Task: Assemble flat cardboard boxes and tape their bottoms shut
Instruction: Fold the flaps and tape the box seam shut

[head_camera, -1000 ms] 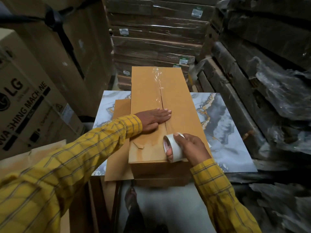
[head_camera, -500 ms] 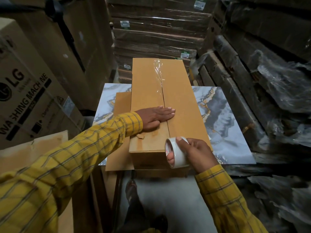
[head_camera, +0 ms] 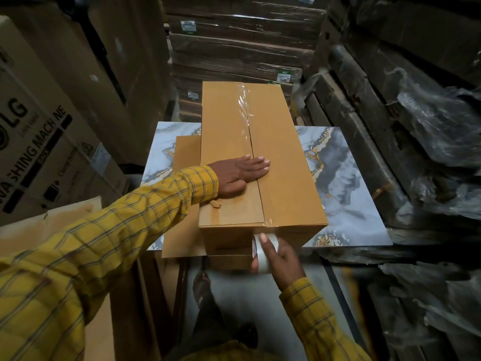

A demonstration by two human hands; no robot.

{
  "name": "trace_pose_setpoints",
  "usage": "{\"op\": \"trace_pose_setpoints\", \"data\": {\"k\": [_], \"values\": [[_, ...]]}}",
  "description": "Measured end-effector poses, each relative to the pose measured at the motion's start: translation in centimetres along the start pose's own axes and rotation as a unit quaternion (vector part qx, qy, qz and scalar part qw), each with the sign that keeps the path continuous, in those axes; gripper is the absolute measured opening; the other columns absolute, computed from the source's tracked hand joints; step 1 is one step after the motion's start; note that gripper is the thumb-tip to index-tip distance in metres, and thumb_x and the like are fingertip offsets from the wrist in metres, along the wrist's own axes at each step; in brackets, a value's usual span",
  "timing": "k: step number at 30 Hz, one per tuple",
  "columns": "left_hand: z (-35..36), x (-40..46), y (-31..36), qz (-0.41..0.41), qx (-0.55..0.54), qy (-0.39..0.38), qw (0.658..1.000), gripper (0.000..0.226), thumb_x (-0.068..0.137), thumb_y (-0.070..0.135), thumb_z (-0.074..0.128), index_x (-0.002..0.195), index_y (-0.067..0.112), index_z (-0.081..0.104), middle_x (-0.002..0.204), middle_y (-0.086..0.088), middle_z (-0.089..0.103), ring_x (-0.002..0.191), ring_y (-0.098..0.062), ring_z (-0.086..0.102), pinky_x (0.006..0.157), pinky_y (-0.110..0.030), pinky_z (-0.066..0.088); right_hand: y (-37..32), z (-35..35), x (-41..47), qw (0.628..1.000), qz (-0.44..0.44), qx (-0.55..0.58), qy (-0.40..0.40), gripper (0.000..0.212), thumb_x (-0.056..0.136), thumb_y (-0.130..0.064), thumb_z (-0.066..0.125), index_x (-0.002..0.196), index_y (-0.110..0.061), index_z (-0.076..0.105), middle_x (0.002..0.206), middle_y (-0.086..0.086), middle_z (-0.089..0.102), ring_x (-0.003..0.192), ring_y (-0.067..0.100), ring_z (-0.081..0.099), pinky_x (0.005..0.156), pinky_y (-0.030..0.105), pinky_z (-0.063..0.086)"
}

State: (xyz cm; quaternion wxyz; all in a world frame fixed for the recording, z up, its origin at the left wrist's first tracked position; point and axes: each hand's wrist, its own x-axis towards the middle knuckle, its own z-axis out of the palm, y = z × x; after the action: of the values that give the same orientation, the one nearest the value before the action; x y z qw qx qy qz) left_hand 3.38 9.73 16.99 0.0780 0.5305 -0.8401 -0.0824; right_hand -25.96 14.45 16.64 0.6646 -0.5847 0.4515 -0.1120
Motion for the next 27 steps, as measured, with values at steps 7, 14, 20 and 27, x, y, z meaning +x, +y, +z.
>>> {"op": "trace_pose_setpoints", "data": {"k": [7, 14, 20, 27], "values": [[-0.6, 0.6, -0.1, 0.009, -0.005, -0.018, 1.0, 0.07, 0.098, 0.042, 0.013, 0.157, 0.007, 0.019, 0.166, -0.012, 0.01, 0.154, -0.029, -0.001, 0.124, -0.049, -0.003, 0.1, 1.0, 5.4, 0.999, 0.038, 0.037, 0.012, 0.049, 0.098, -0.05, 0.057, 0.099, -0.001, 0.062, 0.063, 0.013, 0.069, 0.058, 0.026, 0.066, 0.074, 0.046, 0.059], [-1.2, 1.4, 0.6, -0.046, 0.063, -0.06, 0.995, 0.084, 0.096, 0.062, 0.011, 0.159, 0.006, 0.007, 0.166, -0.012, -0.001, 0.154, -0.026, -0.005, 0.124, -0.043, -0.005, -2.5, 1.6, 12.4, 0.996, -0.001, 0.079, 0.029, 0.049, 0.1, -0.042, 0.059, 0.092, 0.007, 0.063, 0.057, 0.018, 0.063, 0.053, 0.029, 0.06, 0.06, 0.041, 0.051], [-1.8, 3.2, -1.1, -0.214, 0.103, -0.054, 0.97, 0.087, 0.095, 0.069, 0.016, 0.16, 0.012, 0.004, 0.166, -0.013, -0.004, 0.154, -0.028, -0.004, 0.124, -0.051, 0.005, -5.8, 2.2, 17.0, 0.998, -0.027, 0.045, 0.029, 0.036, 0.104, -0.031, 0.053, 0.093, 0.001, 0.063, 0.055, 0.011, 0.065, 0.046, 0.025, 0.061, 0.062, 0.043, 0.057], [-0.4, 3.3, -1.9, -0.238, 0.138, -0.005, 0.961, 0.08, 0.096, 0.068, 0.014, 0.16, 0.02, 0.009, 0.167, -0.004, 0.003, 0.154, -0.023, 0.0, 0.125, -0.044, 0.007, -3.3, 0.9, 15.6, 0.991, -0.115, -0.028, 0.055, 0.021, 0.096, -0.04, 0.065, 0.106, -0.022, 0.063, 0.092, -0.004, 0.07, 0.085, 0.015, 0.066, 0.073, 0.025, 0.051]]}}
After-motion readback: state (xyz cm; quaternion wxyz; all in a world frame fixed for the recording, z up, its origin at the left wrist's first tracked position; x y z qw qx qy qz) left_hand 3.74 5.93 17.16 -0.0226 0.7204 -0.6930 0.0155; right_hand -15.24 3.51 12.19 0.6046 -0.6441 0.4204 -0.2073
